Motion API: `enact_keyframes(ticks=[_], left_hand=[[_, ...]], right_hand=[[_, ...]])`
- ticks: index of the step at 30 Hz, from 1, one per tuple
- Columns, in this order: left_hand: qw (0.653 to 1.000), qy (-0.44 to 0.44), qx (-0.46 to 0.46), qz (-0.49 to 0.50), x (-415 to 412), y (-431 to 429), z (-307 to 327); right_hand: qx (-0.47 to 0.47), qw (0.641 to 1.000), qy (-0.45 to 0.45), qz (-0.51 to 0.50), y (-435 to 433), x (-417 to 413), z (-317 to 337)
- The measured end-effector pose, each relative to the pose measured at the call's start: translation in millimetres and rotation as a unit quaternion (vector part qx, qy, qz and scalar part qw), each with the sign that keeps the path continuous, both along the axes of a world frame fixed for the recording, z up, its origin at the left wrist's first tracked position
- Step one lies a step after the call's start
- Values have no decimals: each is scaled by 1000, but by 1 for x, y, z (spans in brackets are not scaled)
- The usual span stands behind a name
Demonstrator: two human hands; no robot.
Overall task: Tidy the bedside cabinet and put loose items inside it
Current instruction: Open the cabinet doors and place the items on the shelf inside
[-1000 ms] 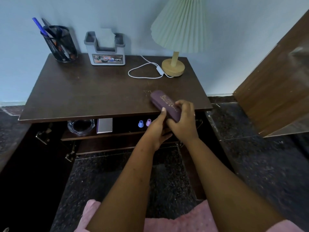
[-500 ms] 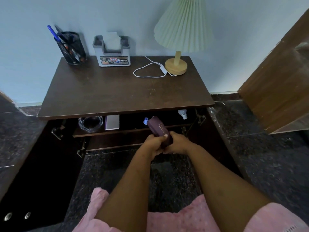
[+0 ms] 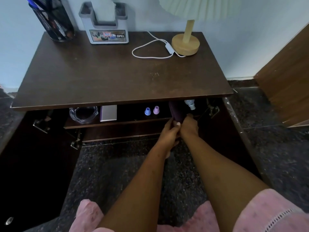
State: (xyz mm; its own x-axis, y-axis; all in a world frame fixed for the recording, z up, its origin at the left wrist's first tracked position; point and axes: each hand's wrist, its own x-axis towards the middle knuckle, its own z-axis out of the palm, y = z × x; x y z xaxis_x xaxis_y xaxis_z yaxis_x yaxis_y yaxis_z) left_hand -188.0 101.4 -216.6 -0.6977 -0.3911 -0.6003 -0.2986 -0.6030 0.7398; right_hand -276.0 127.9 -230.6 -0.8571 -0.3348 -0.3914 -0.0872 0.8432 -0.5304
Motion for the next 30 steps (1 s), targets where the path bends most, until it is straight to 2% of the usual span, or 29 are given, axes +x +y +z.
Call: enact_keyframes(ticks=[10,18,23,30], left_hand=[[998,45,34,37,-10,-18,-18],[994,53,55,72,-12,-26,-27],[997,30,43,62,-10,-25,-24],[998,-47,20,29,8,-18,-2]], right_hand=[[-64,996,49,-33,-32,-9,-19],[-106,992,24,-68,-46,-11,-28],[-91,994,26,-61,-47,-11,-30],[-77,995,35,-53,-24,5,-13]])
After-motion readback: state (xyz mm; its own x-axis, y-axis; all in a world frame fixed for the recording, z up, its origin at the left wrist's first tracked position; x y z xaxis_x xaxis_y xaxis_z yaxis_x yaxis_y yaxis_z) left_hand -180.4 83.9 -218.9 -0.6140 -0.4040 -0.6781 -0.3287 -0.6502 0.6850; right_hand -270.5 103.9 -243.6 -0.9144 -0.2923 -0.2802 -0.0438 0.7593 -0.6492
